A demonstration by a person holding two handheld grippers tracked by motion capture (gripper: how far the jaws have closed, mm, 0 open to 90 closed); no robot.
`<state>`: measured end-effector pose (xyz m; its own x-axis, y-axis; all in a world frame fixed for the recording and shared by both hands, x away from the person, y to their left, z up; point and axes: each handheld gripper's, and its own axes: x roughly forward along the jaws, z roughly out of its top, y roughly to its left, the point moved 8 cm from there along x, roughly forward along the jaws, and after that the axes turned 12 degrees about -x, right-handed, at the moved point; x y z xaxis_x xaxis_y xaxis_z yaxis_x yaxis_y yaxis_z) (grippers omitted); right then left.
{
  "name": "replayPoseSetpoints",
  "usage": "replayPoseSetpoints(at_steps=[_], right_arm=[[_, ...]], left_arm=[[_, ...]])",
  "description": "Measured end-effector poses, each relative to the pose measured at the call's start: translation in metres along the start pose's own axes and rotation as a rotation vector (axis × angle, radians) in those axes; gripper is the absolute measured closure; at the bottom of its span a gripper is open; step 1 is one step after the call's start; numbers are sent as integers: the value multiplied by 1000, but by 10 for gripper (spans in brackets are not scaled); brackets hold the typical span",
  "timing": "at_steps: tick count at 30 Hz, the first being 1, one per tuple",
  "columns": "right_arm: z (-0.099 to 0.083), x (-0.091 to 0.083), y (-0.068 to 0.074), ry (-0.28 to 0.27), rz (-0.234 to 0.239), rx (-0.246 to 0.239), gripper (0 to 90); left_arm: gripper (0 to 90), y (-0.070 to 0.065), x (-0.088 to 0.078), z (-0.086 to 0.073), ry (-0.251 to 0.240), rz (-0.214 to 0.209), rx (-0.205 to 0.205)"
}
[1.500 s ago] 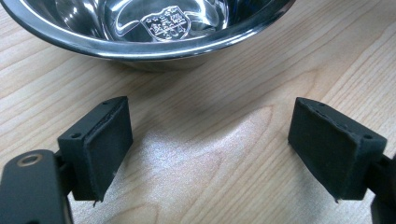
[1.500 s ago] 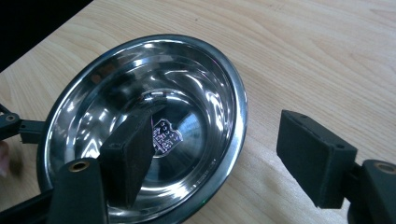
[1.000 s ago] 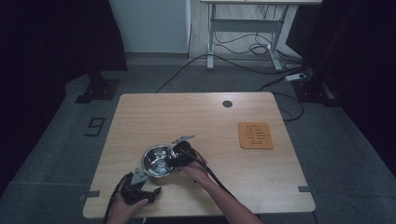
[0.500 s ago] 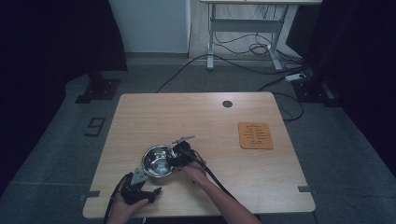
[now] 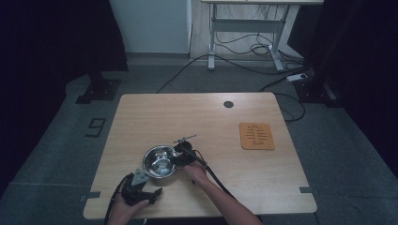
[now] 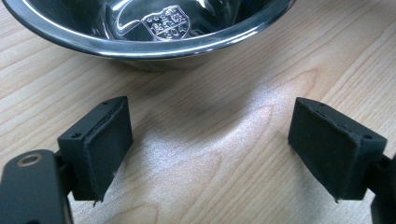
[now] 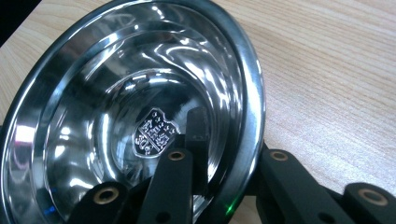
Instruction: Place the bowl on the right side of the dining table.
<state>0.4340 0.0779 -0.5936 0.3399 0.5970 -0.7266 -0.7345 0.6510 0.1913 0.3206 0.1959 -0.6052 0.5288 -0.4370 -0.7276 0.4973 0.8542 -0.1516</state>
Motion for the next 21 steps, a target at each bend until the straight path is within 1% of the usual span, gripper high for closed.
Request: replayPoseSetpoints(at_steps=[1, 2, 3, 4, 6, 7, 8, 12, 21], right_arm=[[0, 0, 0, 0, 0, 0, 806], [0, 0, 0, 4, 16, 16, 827], [0, 0, 0, 4, 16, 16, 827], [0, 0, 0, 4, 28, 29, 841], [2, -1, 0, -8, 61, 38, 862], [2, -1, 0, -8, 61, 38, 862], [2, -2, 0, -8, 50, 36, 863], [2, -3, 1, -10, 49, 29, 863], [6, -10, 1, -43, 57, 41, 861]], left_arm=[[133, 0, 0, 0, 0, 0, 0], [133, 0, 0, 0, 0, 1, 0], [133, 0, 0, 0, 0, 1, 0], [133, 0, 0, 0, 0, 0, 0], [133, 0, 0, 0, 1, 0, 2], [133, 0, 0, 0, 1, 0, 2], [133, 0, 0, 0, 0, -1, 0], [133, 0, 0, 0, 0, -1, 0], [133, 0, 0, 0, -1, 0, 0]])
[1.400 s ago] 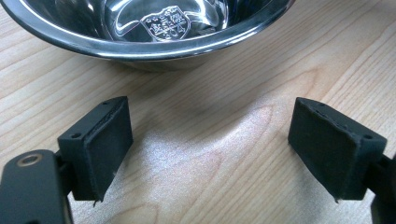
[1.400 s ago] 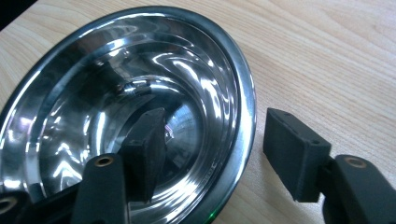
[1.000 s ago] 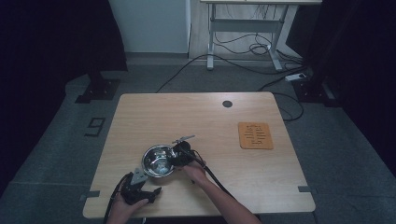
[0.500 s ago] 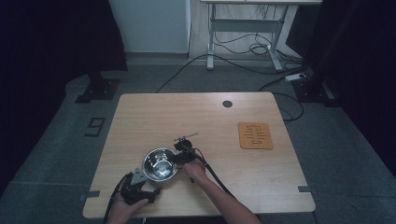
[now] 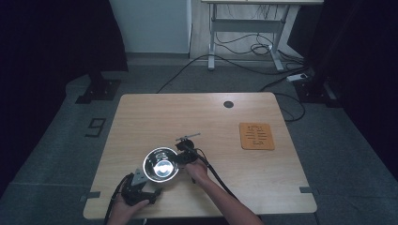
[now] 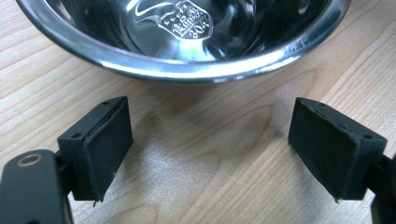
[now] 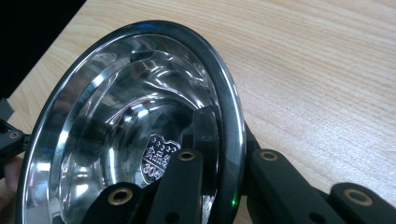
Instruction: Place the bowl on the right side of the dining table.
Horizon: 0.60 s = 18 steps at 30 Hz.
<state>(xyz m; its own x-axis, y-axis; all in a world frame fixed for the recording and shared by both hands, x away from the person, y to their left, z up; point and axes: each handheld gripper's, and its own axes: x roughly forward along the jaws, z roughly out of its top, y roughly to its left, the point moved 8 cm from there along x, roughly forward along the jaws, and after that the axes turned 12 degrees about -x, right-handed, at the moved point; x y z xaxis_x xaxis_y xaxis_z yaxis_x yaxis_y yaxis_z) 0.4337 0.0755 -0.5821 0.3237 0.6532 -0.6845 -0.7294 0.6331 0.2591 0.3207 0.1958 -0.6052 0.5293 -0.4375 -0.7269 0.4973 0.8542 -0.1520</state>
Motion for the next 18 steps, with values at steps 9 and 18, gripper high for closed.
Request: replayPoseSetpoints(at_steps=[9, 18], right_arm=[[5, -7, -1, -37, 19, 16, 861], [9, -16, -1, -61, 32, 22, 860]], left_arm=[[133, 0, 0, 0, 2, 1, 2], [133, 0, 0, 0, 1, 0, 2]])
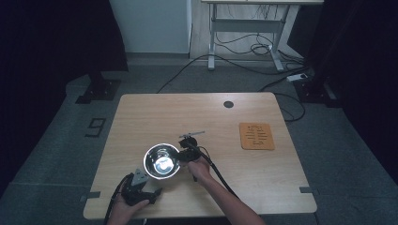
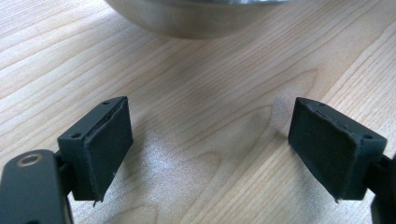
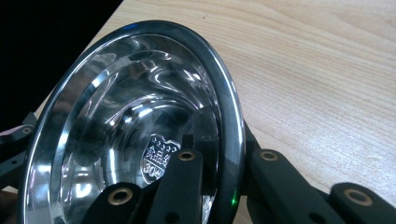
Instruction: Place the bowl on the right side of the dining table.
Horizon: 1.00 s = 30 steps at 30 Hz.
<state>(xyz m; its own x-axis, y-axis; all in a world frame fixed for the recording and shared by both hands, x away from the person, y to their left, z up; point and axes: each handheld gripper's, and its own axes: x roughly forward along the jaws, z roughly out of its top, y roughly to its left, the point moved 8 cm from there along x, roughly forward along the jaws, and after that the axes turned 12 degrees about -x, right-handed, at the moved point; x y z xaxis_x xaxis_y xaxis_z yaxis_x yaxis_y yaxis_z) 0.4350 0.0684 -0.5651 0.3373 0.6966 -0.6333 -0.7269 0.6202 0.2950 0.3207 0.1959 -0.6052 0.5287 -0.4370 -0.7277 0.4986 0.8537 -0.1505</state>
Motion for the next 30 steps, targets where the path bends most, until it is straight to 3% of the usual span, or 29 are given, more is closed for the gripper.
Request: replayPoseSetpoints(at_steps=[30], right_arm=[[14, -38, -14, -64, -23, 0, 860]], left_arm=[[133, 0, 0, 0, -1, -1, -1]])
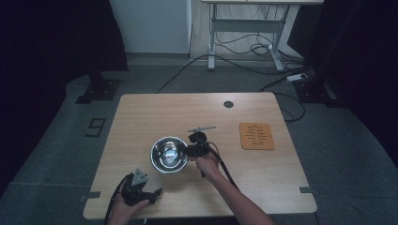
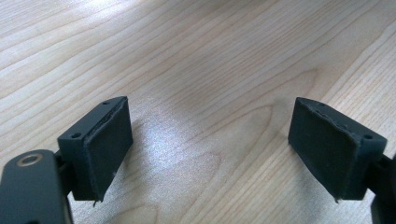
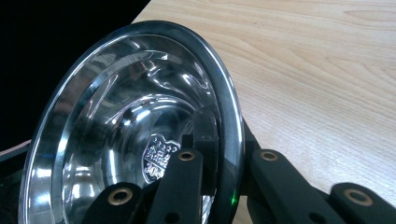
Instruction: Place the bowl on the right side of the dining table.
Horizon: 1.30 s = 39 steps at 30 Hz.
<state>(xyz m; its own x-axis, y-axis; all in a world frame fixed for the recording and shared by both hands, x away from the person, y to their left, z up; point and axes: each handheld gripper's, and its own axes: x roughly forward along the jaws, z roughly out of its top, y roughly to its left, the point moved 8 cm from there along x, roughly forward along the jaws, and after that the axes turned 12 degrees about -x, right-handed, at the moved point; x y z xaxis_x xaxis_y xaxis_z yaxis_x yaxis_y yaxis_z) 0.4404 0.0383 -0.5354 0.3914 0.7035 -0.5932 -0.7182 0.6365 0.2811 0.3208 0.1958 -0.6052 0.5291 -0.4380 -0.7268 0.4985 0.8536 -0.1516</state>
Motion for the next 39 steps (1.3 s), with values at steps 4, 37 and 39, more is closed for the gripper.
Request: replayPoseSetpoints(at_steps=[4, 37, 39], right_arm=[[0, -3, -4, -3, -7, 3, 859], [-5, -35, -50, -52, -70, 78, 858], [-7, -38, -55, -55, -77, 87, 858]], left_arm=[[133, 0, 0, 0, 0, 0, 0], [133, 0, 0, 0, 0, 0, 0], [133, 0, 0, 0, 0, 0, 0]])
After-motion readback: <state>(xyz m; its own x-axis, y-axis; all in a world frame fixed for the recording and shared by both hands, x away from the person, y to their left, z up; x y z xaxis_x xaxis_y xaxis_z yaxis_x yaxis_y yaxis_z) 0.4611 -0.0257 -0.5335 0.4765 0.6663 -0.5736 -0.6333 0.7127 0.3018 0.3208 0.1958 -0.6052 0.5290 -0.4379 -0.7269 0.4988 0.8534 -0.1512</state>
